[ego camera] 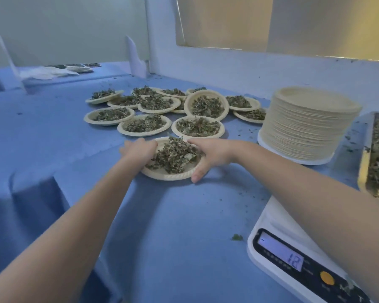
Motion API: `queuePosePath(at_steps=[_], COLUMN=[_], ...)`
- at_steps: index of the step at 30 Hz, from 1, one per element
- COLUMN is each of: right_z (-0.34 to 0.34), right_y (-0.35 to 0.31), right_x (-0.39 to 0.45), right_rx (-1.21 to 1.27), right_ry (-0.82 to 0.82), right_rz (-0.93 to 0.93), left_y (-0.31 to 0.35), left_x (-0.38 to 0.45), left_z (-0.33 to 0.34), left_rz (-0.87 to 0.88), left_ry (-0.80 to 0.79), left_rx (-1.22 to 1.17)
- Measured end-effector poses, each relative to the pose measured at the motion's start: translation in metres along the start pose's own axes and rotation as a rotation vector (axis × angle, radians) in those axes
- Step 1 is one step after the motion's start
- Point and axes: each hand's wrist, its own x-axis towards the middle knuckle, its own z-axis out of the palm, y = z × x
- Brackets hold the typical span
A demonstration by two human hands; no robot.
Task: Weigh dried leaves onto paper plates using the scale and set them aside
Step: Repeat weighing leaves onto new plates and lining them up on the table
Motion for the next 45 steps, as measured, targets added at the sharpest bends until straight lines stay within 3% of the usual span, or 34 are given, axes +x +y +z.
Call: queuePosePath(at_steps=[12, 20, 25, 36, 42, 45], right_z=[-0.021, -0.012, -0.013, -0.043, -0.084, -0.096], right_y=[0.001, 0.006, 0.001, 0.018, 0.064, 0.089], right_x=[0.058, 0.045, 0.014, -0.087, -0.152, -0.163], right_rx=[-0.032, -0.118, -0.083, -0.01, -0.121, -0.204], right_ry=[0.145, 0.277, 0.286, 0.481, 0.676, 0.713], right_rz=[0.012, 0.039, 0.046, -0.017, 0.001, 0.083], left_y=[0.005, 0.02, 0.032, 0.127, 0.194, 0.221], left_x=[0.054, 0.032, -0.016, -0.113, -0.147, -0.148], left_z=[0.004, 0.009, 0.016, 0.052, 0.086, 0.105], left_rz=[-0.092, -0.175, -0.039, 0.318, 0.532, 0.548], left_ry=[0.053, 0.157, 0.231, -0.047, -0.105, -0.103], left_rx=[0.055, 0.024, 0.071, 0.004, -0.041, -0.028])
